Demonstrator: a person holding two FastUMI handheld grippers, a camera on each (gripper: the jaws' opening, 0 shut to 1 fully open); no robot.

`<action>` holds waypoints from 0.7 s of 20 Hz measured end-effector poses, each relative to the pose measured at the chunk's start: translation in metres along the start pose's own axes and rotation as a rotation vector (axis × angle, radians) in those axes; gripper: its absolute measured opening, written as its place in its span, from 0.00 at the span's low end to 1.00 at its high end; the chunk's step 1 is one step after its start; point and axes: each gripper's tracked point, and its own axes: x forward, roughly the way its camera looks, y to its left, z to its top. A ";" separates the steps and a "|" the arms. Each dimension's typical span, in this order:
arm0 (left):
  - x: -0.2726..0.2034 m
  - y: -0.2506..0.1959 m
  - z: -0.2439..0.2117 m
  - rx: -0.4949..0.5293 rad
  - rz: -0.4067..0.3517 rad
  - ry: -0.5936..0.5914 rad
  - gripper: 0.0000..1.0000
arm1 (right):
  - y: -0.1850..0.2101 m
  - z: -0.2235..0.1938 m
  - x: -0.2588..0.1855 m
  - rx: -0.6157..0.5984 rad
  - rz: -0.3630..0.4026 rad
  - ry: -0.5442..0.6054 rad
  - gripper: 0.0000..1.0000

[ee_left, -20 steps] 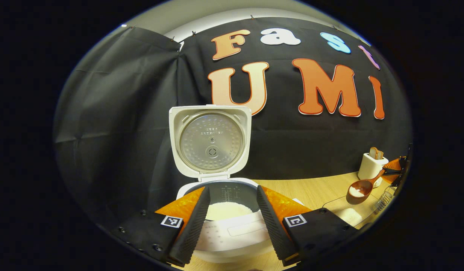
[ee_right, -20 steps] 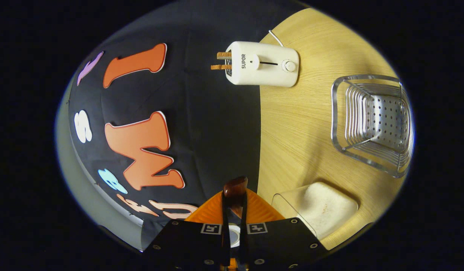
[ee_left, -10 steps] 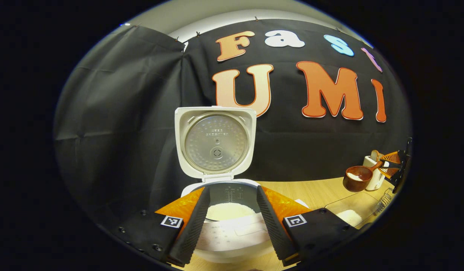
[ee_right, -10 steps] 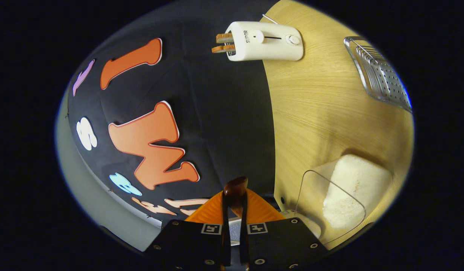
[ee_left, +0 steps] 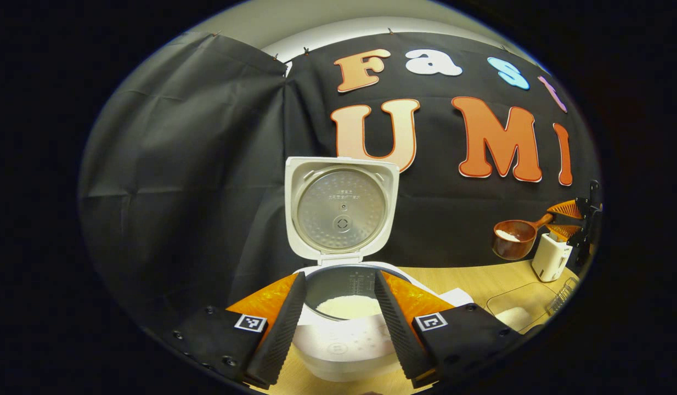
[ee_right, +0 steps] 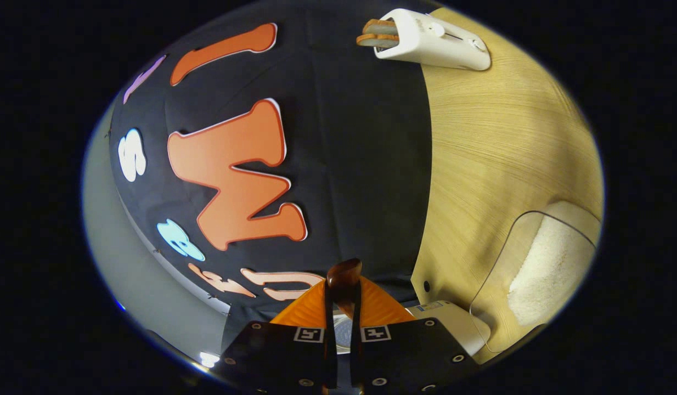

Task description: Close the left gripper, press the button to open the rice cooker; take a wooden spoon from the chopstick holder with the right hand, scoop a spoonful of rice and pour it into the rice cooker, then put the wooden spoon back into the chopstick holder.

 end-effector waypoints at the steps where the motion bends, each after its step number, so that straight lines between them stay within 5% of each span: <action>1: -0.002 0.009 0.000 0.000 0.014 -0.004 0.83 | 0.002 -0.003 0.008 -0.006 -0.002 0.002 0.10; 14: -0.030 0.088 -0.006 -0.012 0.151 -0.015 0.83 | 0.029 -0.083 0.095 -0.192 -0.023 0.082 0.10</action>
